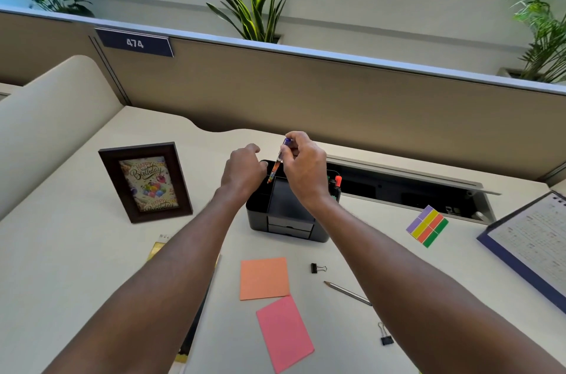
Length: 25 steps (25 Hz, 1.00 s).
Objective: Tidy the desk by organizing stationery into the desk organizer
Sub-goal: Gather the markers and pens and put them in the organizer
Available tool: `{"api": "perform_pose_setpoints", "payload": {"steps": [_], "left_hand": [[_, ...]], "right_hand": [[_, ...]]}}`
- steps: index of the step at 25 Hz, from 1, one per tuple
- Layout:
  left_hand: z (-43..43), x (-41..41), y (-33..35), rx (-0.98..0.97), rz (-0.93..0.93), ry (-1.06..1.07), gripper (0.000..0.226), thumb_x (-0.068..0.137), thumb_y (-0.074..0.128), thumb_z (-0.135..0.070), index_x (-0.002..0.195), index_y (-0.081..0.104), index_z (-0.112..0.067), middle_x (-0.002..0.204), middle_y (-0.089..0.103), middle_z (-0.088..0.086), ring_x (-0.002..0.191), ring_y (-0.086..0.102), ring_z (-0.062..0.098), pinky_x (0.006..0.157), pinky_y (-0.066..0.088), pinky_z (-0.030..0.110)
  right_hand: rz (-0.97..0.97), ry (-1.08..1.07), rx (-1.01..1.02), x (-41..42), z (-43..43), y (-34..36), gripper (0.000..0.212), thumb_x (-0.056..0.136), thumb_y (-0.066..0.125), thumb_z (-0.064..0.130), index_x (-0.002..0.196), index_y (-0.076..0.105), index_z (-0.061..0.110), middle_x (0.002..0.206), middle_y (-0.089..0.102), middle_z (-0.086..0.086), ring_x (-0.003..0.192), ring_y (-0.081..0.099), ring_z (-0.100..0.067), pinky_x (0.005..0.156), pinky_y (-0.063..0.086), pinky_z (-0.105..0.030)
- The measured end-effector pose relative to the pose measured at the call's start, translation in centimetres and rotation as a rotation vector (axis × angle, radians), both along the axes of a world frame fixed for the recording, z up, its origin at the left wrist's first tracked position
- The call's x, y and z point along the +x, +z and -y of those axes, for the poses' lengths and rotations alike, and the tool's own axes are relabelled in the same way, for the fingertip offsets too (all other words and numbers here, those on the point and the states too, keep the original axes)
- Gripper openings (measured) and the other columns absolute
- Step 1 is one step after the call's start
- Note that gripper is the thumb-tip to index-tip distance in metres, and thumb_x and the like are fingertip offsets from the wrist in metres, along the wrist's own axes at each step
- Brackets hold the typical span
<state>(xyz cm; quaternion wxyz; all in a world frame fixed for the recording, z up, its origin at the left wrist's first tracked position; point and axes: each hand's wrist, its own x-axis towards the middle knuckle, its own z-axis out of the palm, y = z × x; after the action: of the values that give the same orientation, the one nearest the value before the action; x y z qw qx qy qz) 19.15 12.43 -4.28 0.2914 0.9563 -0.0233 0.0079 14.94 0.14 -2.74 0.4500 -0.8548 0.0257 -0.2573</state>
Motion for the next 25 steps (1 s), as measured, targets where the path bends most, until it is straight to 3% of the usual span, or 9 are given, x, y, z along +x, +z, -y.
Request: {"api": "perform_pose_setpoints", "payload": {"steps": [9, 12, 16, 19, 22, 25], "left_hand": [[-1.1, -2.0, -0.7, -0.239, 0.23, 0.041, 0.043, 0.089, 0.044, -0.004, 0.131, 0.052, -0.009, 0.118, 0.066, 0.015, 0.107, 0.062, 0.03, 0.088, 0.049, 0.035], [-0.6, -3.5, -1.3, -0.322, 0.313, 0.047, 0.046, 0.089, 0.045, -0.002, 0.134, 0.049, -0.011, 0.122, 0.065, 0.013, 0.112, 0.062, 0.025, 0.092, 0.047, 0.03], [1.1, -6.3, -1.8, -0.331, 0.382, 0.034, 0.052, 0.089, 0.045, 0.002, 0.14, 0.041, -0.008, 0.139, 0.052, 0.012, 0.127, 0.05, 0.025, 0.1, 0.038, 0.023], [3.1, -9.5, -2.2, -0.309, 0.5, -0.091, 0.048, 0.085, 0.05, 0.005, 0.132, 0.048, -0.006, 0.125, 0.058, 0.011, 0.116, 0.053, 0.023, 0.1, 0.04, 0.023], [6.3, -14.3, -3.7, -0.304, 0.407, -0.322, 0.033, 0.086, 0.053, 0.0, 0.117, 0.06, -0.01, 0.1, 0.061, 0.005, 0.092, 0.06, 0.019, 0.079, 0.05, 0.028], [9.3, -18.5, -6.2, -0.075, 0.068, -0.565, 0.031, 0.089, 0.05, -0.013, 0.117, 0.063, -0.018, 0.112, 0.062, 0.0, 0.105, 0.058, 0.019, 0.084, 0.049, 0.031]], "right_hand": [[-0.238, 0.169, -0.252, 0.4, -0.1, -2.8, 0.027, 0.089, 0.058, 0.008, 0.115, 0.063, 0.004, 0.096, 0.069, -0.016, 0.09, 0.063, -0.028, 0.082, 0.052, -0.039], [-0.201, 0.15, -0.212, -0.9, 0.2, -2.5, 0.032, 0.09, 0.058, 0.01, 0.121, 0.06, 0.005, 0.1, 0.067, -0.013, 0.094, 0.061, -0.024, 0.086, 0.05, -0.035], [-0.113, 0.078, -0.123, -3.8, 3.1, -1.8, 0.023, 0.09, 0.06, 0.012, 0.113, 0.064, 0.008, 0.091, 0.068, -0.003, 0.085, 0.063, -0.015, 0.082, 0.053, -0.029], [-0.064, -0.011, -0.076, -7.2, 6.8, -1.5, 0.017, 0.09, 0.061, 0.01, 0.106, 0.067, 0.009, 0.086, 0.069, 0.0, 0.081, 0.065, -0.011, 0.079, 0.054, -0.022], [-0.065, -0.117, -0.092, -11.6, 11.3, -1.9, 0.016, 0.091, 0.062, 0.01, 0.106, 0.067, 0.01, 0.086, 0.067, 0.003, 0.079, 0.064, -0.007, 0.071, 0.052, -0.014], [-0.163, -0.255, -0.136, -15.7, 15.6, -3.2, 0.011, 0.091, 0.062, 0.013, 0.099, 0.068, 0.01, 0.084, 0.067, 0.0, 0.075, 0.061, -0.01, 0.062, 0.045, -0.012]]}}
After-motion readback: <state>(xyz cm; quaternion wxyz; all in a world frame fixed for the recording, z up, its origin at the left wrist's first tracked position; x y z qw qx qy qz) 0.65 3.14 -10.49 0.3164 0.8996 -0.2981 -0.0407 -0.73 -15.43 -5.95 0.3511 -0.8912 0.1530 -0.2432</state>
